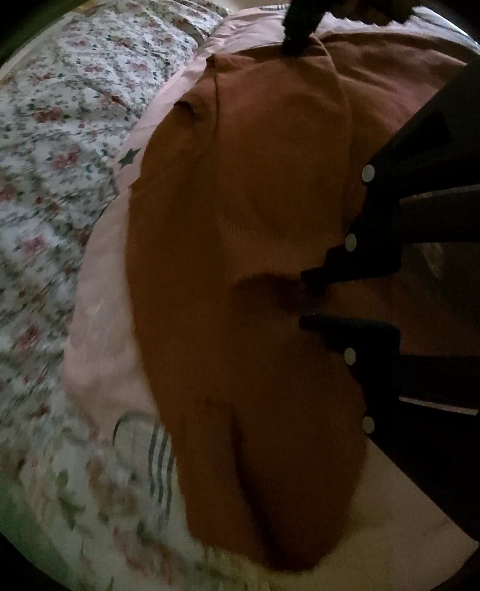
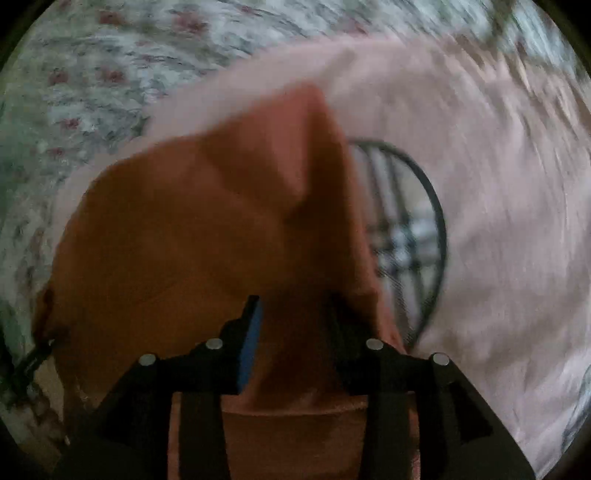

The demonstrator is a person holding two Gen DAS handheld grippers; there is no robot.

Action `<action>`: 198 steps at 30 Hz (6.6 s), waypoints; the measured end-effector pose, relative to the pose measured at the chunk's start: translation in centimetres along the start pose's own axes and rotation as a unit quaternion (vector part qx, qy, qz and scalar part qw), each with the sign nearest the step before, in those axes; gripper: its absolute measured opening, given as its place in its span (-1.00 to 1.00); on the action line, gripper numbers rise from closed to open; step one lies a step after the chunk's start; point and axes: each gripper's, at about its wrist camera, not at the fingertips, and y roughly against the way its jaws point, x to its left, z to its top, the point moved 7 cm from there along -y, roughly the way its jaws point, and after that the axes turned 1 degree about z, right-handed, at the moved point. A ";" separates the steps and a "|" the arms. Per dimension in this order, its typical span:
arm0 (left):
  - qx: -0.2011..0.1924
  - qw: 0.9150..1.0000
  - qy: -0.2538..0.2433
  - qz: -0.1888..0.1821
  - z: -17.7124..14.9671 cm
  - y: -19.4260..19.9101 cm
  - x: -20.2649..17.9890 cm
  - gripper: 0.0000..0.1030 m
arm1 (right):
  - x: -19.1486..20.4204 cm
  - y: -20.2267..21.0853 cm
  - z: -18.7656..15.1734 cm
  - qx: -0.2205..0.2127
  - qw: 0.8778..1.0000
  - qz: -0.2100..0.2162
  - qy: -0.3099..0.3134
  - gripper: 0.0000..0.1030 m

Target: Fold small clothes

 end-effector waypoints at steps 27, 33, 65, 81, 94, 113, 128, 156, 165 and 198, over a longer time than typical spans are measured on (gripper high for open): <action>-0.047 0.998 0.029 -0.011 6.5 2.7 7.8 -0.87 | 12.0 4.1 -6.2 0.044 0.990 0.117 0.057 -0.06; -0.064 0.987 -0.018 -0.146 6.2 6.3 -5.4 -0.87 | 10.9 4.4 -5.3 0.034 0.992 0.119 0.038 -0.06; 0.024 0.987 -0.091 -0.127 -2.5 2.2 -12.6 -0.05 | 5.1 3.0 -2.3 0.018 0.992 0.125 0.019 -0.15; 0.049 0.998 0.006 0.046 -5.1 -0.2 4.3 -0.03 | 7.3 0.1 2.4 0.036 0.984 0.144 0.095 -0.78; 0.042 0.997 0.014 0.060 -3.3 -1.7 3.8 0.06 | 2.5 1.0 3.3 0.032 0.989 0.129 -0.059 -0.07; 0.044 0.994 0.092 0.033 -3.7 -1.2 6.4 0.09 | 1.7 1.7 1.9 -0.015 0.997 0.078 -0.014 -0.84; 0.024 0.999 -0.001 -0.048 3.2 1.2 2.9 0.06 | 5.9 2.4 6.1 -0.026 0.993 0.072 0.085 -0.17; -0.001 0.962 -0.270 0.045 17.3 -10.3 -9.7 -0.91 | 10.7 -3.4 15.6 -0.058 0.960 0.002 0.273 -0.91; -0.001 0.985 -0.154 0.077 17.9 -8.8 -6.1 -0.36 | 8.5 -5.8 14.9 -0.043 0.981 -0.025 0.189 -0.41; 0.182 0.981 -0.052 0.030 -20.9 9.6 1.3 -0.59 | 7.3 11.1 -13.7 0.032 0.990 0.092 0.098 0.00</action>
